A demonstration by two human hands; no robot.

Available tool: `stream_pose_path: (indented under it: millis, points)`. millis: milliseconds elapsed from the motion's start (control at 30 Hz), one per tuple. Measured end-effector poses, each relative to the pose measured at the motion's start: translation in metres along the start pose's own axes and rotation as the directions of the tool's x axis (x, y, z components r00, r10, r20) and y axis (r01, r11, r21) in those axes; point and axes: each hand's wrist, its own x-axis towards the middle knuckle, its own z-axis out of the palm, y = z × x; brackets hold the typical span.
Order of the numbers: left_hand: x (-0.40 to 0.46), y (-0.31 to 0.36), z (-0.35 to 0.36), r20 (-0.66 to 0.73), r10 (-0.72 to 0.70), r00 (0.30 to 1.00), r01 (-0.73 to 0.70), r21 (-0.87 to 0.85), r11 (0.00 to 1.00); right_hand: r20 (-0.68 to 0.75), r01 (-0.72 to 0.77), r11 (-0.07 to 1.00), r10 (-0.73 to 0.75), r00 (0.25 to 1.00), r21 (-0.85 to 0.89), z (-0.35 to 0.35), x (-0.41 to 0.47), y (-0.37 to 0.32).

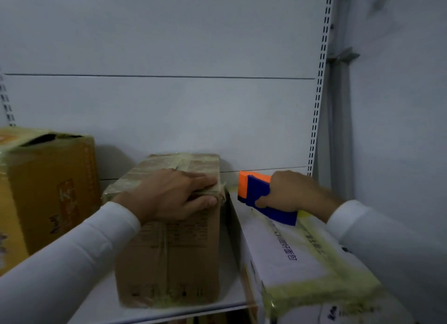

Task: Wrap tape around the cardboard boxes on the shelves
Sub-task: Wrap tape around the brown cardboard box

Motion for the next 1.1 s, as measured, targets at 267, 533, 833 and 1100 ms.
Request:
stream_pose_path:
  millis: [267,533,833,1100]
  points:
    - [0.038,0.057,0.025,-0.197,-0.460,0.866,0.466,-0.014,0.884,-0.032,0.027,0.945,-0.018,0.999,0.326,0.006,-0.008,0.021]
    - [0.038,0.063,0.023,-0.230,-0.463,0.856,0.485,0.046,0.874,-0.032,0.095,0.849,-0.091,0.995,0.520,0.009,-0.020,0.040]
    - [0.020,0.047,0.022,-0.308,-0.314,0.898,0.298,-0.101,0.949,-0.008,0.110,0.738,-0.141,0.990,0.666,0.020,-0.015,0.037]
    - [-0.023,0.002,0.018,-0.165,-0.233,0.958,0.248,0.075,0.966,0.002,0.050,0.716,-0.072,0.997,0.696,0.016,-0.023,0.031]
